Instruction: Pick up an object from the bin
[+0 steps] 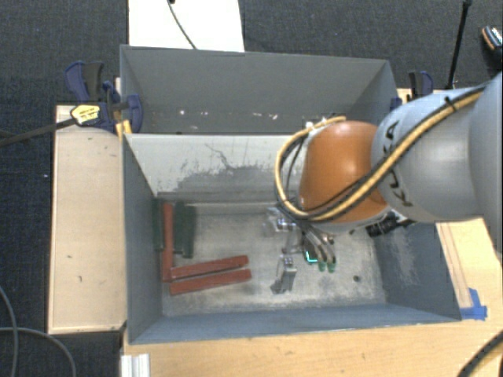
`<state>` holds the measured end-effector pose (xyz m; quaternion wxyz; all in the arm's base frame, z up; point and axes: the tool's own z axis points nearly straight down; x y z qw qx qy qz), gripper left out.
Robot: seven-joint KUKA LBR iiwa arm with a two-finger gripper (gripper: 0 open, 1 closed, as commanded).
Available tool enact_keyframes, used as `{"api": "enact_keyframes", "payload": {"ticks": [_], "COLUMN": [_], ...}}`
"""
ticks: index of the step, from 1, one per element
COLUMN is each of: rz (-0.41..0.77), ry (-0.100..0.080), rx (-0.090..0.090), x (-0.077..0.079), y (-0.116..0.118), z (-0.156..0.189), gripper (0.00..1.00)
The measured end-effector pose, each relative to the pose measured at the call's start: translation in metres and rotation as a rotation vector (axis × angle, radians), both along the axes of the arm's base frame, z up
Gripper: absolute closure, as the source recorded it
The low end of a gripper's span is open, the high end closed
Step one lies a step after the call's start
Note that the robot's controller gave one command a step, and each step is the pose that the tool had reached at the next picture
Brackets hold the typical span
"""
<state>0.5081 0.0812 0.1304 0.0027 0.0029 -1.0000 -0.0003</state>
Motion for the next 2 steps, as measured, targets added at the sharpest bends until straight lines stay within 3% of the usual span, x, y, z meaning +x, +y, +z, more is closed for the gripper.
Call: {"api": "enact_keyframes", "payload": {"ticks": [1,2], "rz": [0.039,0.031], "ry": [0.000,-0.004], "rx": [0.002,0.000], "x": [0.0101,0.0112], "y": [0.0587,0.0550], "z": [-0.0569,-0.0537], "gripper": [0.00,1.00]}}
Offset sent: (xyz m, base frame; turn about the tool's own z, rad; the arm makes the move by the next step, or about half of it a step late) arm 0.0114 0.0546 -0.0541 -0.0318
